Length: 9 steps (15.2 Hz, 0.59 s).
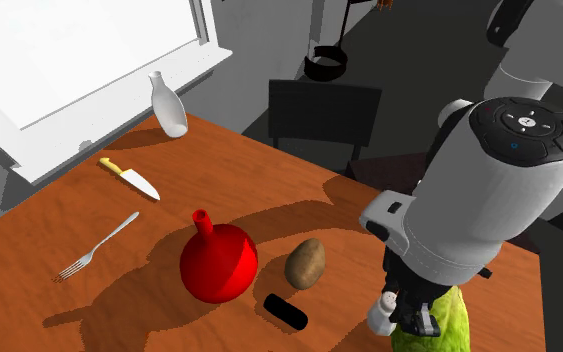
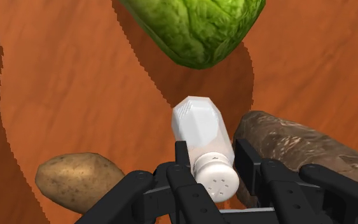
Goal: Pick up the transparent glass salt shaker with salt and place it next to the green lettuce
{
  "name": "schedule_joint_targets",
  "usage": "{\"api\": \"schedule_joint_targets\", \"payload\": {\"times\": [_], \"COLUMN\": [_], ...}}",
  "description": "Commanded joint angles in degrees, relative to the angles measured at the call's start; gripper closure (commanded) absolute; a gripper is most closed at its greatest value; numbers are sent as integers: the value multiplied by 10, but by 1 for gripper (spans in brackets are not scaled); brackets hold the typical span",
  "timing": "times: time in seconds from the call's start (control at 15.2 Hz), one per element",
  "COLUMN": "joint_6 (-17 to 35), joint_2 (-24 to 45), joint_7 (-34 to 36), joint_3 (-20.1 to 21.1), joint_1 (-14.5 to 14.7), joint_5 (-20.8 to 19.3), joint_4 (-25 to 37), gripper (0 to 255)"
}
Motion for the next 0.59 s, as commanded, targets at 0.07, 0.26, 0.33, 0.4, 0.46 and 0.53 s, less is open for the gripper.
{"api": "schedule_joint_targets", "payload": {"times": [0.07,0.26,0.33,0.4,0.46,0.53], "joint_6": [22,44,52,59,66,74], "joint_2": [3,6,8,9,11,13], "joint_7": [-1,-1,-1,-2,-2,-2], "joint_3": [0,0,0,0,0,0], "joint_1": [0,1,1,1,1,1], "joint_5": [-1,-1,-2,-2,-2,-3], "joint_4": [-19,-38,-44,-50,-55,-61], "gripper": [255,255,255,255,255,255]}}
